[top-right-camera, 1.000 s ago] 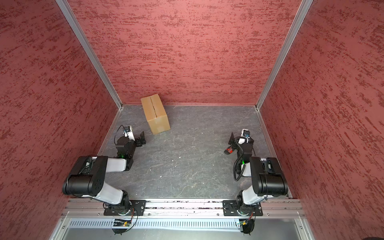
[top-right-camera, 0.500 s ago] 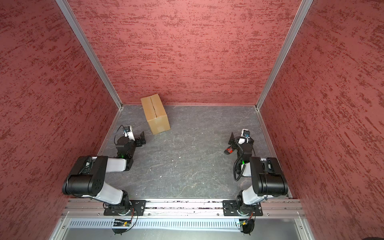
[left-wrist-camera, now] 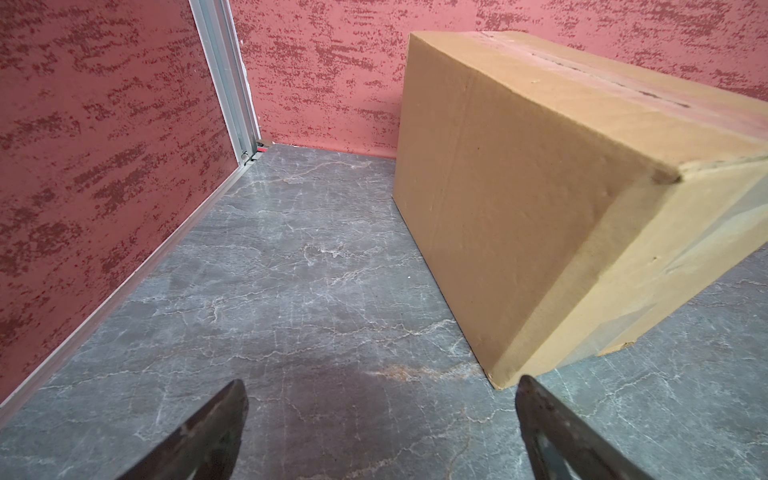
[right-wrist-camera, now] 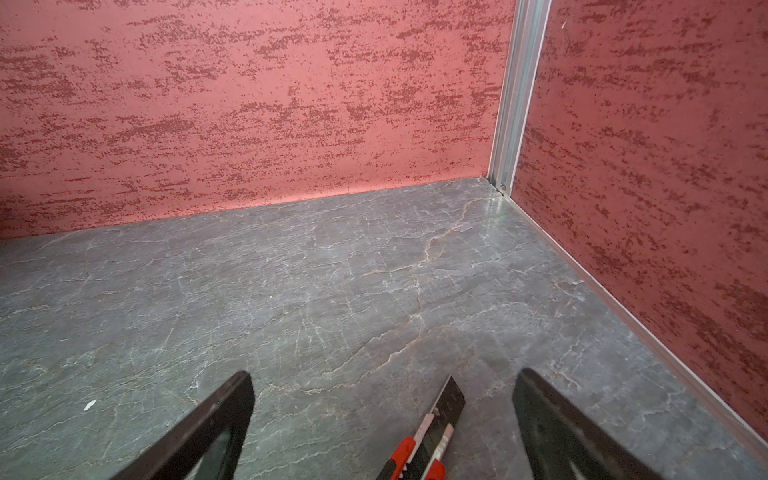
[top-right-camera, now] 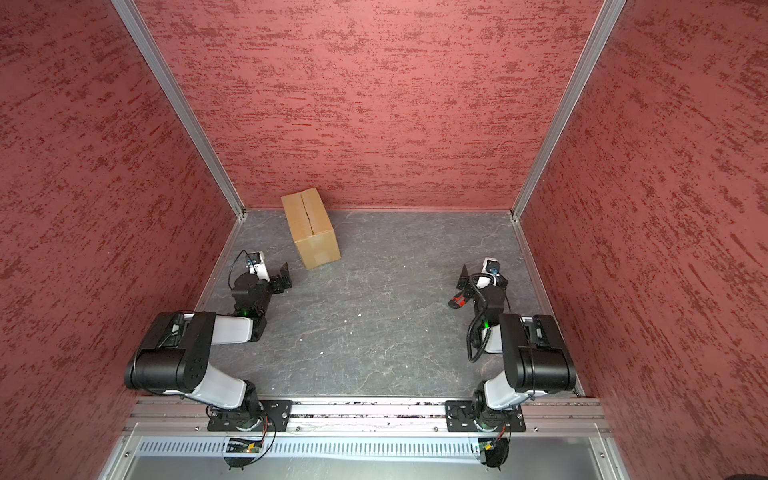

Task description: Unpack the express box

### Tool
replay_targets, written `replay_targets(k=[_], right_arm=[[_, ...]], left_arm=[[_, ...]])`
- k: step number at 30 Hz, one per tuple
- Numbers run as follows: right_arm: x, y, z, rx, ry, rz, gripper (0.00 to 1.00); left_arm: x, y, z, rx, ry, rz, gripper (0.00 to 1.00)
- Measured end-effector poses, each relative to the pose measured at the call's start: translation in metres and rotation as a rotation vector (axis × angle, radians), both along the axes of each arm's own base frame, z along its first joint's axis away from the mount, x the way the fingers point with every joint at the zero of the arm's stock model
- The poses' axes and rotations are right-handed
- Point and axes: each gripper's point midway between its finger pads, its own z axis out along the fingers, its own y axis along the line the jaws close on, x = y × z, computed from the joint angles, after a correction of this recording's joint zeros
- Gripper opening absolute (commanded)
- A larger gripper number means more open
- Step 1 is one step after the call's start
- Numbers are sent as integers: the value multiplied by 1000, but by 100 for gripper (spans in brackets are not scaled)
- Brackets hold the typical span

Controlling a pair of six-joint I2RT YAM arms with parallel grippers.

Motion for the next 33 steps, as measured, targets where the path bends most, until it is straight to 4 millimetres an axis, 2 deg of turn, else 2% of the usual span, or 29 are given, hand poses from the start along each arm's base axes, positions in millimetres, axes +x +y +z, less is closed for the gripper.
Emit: replay_targets(k=[33], right_arm=[[0,0,0,1,11,0,99]], left_arm=[[-2,2,1,-13,16,11,100]])
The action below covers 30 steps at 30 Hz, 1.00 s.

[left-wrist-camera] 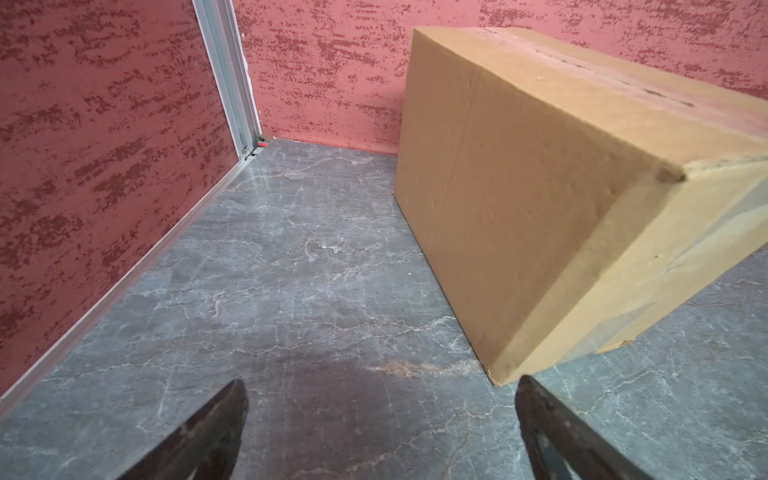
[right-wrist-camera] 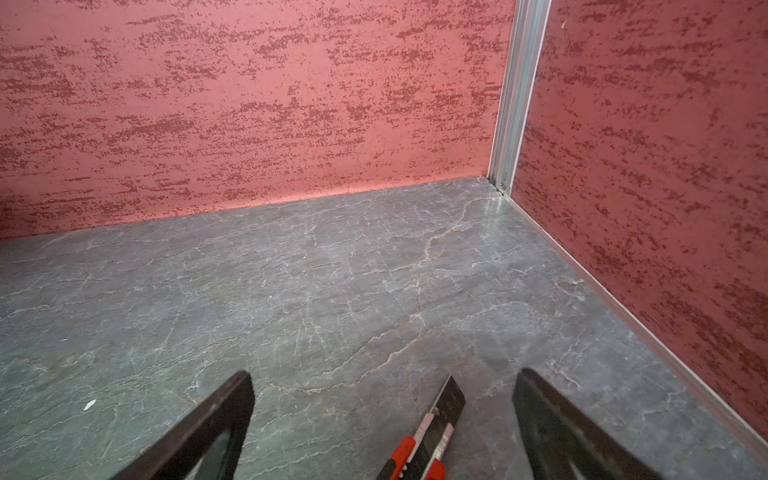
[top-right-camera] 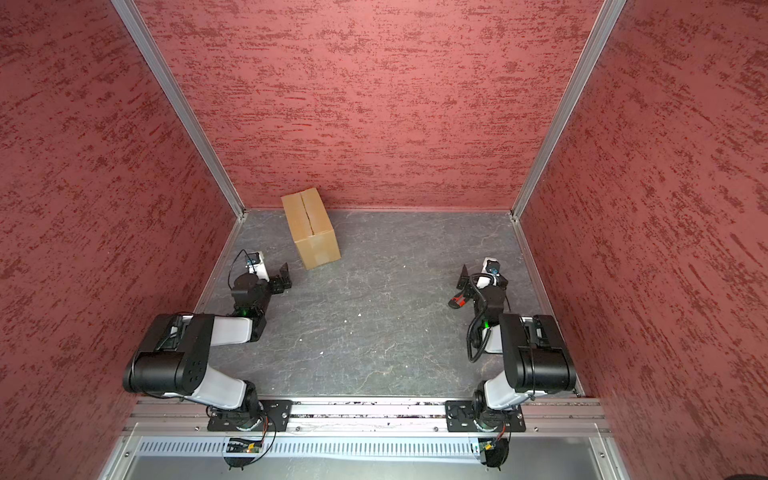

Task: Unpack the express box
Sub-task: 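Reach both grippers toward opposite ends of the cardboard box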

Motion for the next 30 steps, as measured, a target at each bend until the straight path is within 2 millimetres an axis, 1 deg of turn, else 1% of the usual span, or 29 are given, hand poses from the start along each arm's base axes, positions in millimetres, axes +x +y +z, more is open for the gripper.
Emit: replay_targets(k=[2,3,5,7,9,10,11,13,15,18,20,23,25,26,30], right_arm=[[2,-1,7,1,15,-4,99],[5,-1,17,2,7,-7,99],[13,-4,42,27,-13,-23,99],[26,-5,77,78,-49,-32,99],[33,-6,105,145,-84,-38,99],[33,-5,114,182,-98,-37,99],[32,-3,119,212,-104,-30,99],[27,2,118,280,-90,-14,99],[24,8,110,338,-43,9,99],[23,26,96,403,53,84,99],[24,40,92,429,112,130,99],[29,68,91,432,194,177,99],[31,93,95,415,231,215,99],[30,101,97,409,242,227,99],[35,144,100,383,294,292,99]], left_arm=[[0,1,6,-4,9,7,100],[0,2,12,-4,6,10,100],[1,4,31,-9,-14,21,100],[0,6,58,-29,-61,40,100],[-3,12,79,-79,-101,70,100],[-6,17,85,-112,-112,83,100],[-9,22,89,-141,-117,96,100],[-15,33,92,-198,-110,126,99],[-19,38,88,-232,-77,144,100],[-22,33,83,-271,-23,137,100],[-23,31,80,-291,5,135,100],[-24,32,78,-326,47,161,100],[-25,34,78,-342,68,181,100],[-25,34,78,-347,75,187,100],[-20,35,74,-368,129,208,100]])
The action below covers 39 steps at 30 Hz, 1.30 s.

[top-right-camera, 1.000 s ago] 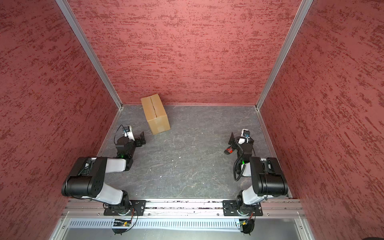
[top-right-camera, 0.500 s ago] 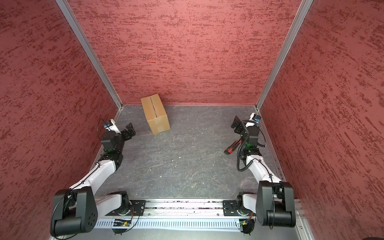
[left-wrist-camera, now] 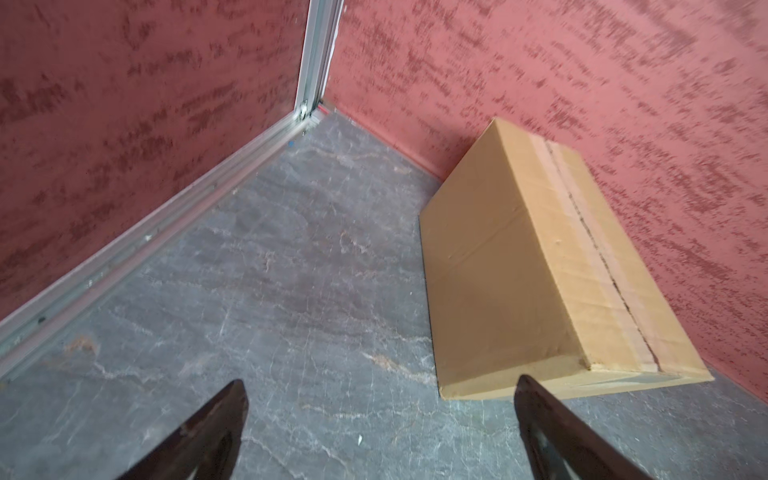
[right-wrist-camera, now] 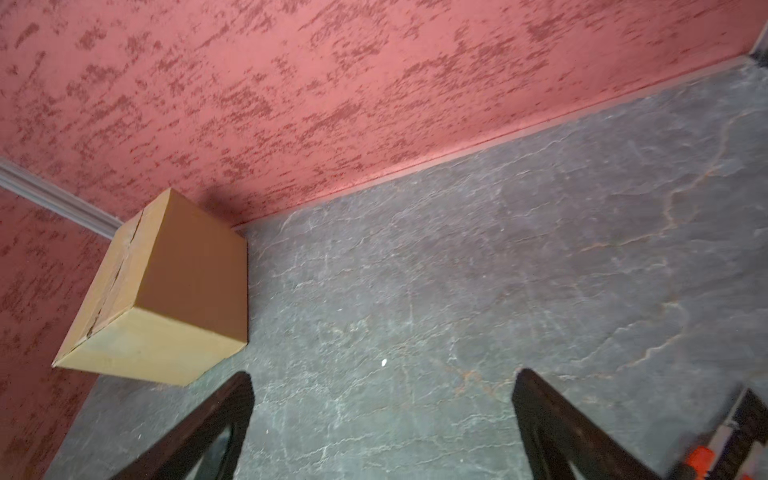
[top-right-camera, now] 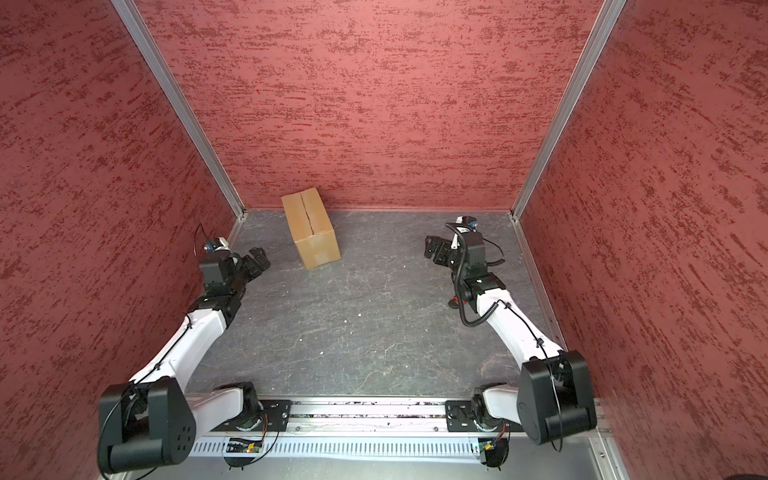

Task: Unpack the express box
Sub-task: 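Reach both grippers toward opposite ends of the cardboard box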

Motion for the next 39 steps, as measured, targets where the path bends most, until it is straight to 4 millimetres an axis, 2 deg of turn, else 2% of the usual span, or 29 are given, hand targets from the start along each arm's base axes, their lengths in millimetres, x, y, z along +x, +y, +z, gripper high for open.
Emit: replay_targets(k=[5,9,11,13,15,18,20,23,27,33,36,39], right_arm=[[20,51,-15,-29,47,79,99],[39,91,-39,-33,94,142,99],[49,108,-48,-29,108,169,96],[62,126,-52,-13,111,201,82],[76,144,-54,16,101,231,62],[92,164,-54,71,86,265,34],[101,176,-53,111,74,285,24],[113,197,-54,175,47,324,16],[127,222,-68,250,8,363,11],[128,263,-103,342,31,428,8],[129,280,-106,372,30,450,8],[132,295,-97,396,12,473,8]], left_arm=[[13,-3,-18,-77,86,-19,100],[27,-4,-36,-171,152,-39,100],[34,-7,-44,-209,177,-52,92],[42,-11,-49,-241,199,-68,81],[50,-15,-52,-268,216,-82,60],[62,-17,-55,-295,230,-94,48],[67,-18,-59,-311,240,-101,42],[75,-20,-68,-338,261,-104,37],[84,-29,-83,-365,293,-116,32],[92,-51,-98,-393,311,-147,29],[98,-59,-99,-393,298,-168,29],[103,-65,-102,-400,291,-176,29]])
